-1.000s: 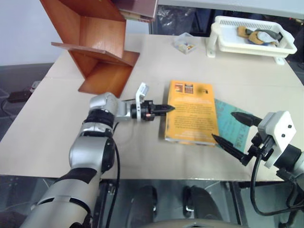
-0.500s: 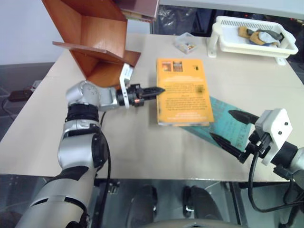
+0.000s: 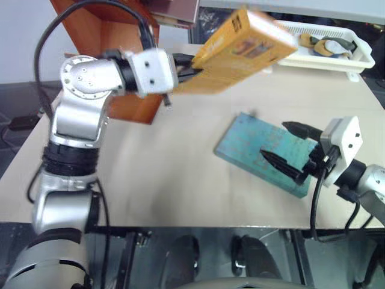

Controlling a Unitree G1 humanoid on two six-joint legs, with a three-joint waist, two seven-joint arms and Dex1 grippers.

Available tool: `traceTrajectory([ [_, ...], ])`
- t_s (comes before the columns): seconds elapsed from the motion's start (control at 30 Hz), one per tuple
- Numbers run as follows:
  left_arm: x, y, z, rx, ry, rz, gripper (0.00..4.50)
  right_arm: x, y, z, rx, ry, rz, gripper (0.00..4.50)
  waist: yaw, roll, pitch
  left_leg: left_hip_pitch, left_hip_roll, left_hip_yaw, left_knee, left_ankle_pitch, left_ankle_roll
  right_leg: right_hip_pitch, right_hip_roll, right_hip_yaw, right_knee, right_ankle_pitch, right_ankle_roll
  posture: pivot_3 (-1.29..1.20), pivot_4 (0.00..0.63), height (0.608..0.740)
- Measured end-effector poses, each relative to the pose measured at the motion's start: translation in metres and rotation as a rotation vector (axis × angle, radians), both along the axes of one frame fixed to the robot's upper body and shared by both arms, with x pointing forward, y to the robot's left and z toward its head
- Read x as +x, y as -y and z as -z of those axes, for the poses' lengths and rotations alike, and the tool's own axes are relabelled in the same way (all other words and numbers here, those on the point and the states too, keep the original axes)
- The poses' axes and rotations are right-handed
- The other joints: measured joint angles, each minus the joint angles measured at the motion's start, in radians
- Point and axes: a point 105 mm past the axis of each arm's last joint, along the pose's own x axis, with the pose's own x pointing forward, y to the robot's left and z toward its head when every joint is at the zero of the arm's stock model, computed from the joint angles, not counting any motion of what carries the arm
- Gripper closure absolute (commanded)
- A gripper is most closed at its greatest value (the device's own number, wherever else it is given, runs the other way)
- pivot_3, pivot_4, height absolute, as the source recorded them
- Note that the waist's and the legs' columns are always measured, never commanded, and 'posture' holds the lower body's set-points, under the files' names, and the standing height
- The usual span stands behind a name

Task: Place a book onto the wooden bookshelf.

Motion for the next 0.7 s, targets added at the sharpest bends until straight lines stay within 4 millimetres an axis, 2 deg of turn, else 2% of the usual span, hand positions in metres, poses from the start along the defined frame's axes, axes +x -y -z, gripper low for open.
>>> traceTrajectory([
  [0.07, 0.002, -0.018, -0.017, 0.101, 0.109, -0.054, 4.2, 0.003, -0.001, -0.004, 0.001, 0.02, -0.011, 0.08, 0.0, 0.0, 0.0, -0.001, 0.001, 0.001, 0.0, 0.0, 0.0, -0.001, 0.0, 0.0, -0.001, 0.0, 0.0, 0.0, 0.15, 0.74],
  [0.1, 0.001, -0.034, -0.031, 0.154, 0.17, -0.1, 4.2, 0.004, -0.001, -0.007, 0.0, 0.033, -0.019, 0.08, 0.001, 0.0, 0.0, -0.001, 0.001, 0.002, -0.001, 0.0, 0.0, 0.0, 0.0, 0.0, -0.002, 0.001, 0.002, 0.0, 0.15, 0.74],
  [0.2, 0.002, -0.048, -0.041, 0.208, 0.221, -0.13, 4.2, 0.007, -0.002, -0.008, -0.007, 0.042, -0.034, 0.08, 0.008, 0.0, 0.0, -0.002, 0.0, 0.006, 0.0, 0.0, 0.0, 0.0, 0.0, -0.001, -0.003, 0.001, 0.002, 0.0, 0.15, 0.74],
  [0.27, 0.006, -0.061, -0.041, 0.239, 0.214, -0.166, 4.2, 0.007, -0.003, -0.011, -0.01, 0.058, -0.052, 0.08, 0.007, 0.0, 0.0, -0.003, 0.0, 0.007, 0.0, 0.0, 0.0, 0.0, 0.0, -0.001, -0.004, 0.001, 0.002, 0.0, 0.15, 0.74],
  [0.4, 0.015, -0.102, -0.033, 0.318, 0.116, -0.291, 4.2, 0.013, -0.007, -0.027, -0.022, 0.117, -0.083, 0.08, -0.001, -0.001, 0.001, -0.001, 0.001, 0.008, 0.0, 0.0, 0.001, -0.001, 0.0, 0.0, -0.002, 0.0, 0.003, 0.0, 0.15, 0.74],
  [0.57, 0.022, -0.126, -0.018, 0.363, 0.016, -0.378, 4.2, 0.014, -0.01, -0.043, -0.03, 0.175, -0.103, 0.08, 0.0, -0.001, 0.001, -0.001, 0.002, 0.008, 0.0, -0.001, 0.001, -0.001, 0.0, -0.001, 0.0, -0.001, 0.005, 0.0, 0.15, 0.74],
  [0.7, 0.024, -0.137, -0.02, 0.39, -0.002, -0.427, 4.2, 0.014, -0.012, -0.049, -0.043, 0.193, -0.117, 0.08, 0.001, -0.001, 0.001, -0.002, 0.002, 0.009, 0.001, -0.001, 0.002, -0.001, 0.0, 0.0, -0.001, 0.001, 0.003, 0.0, 0.15, 0.74],
])
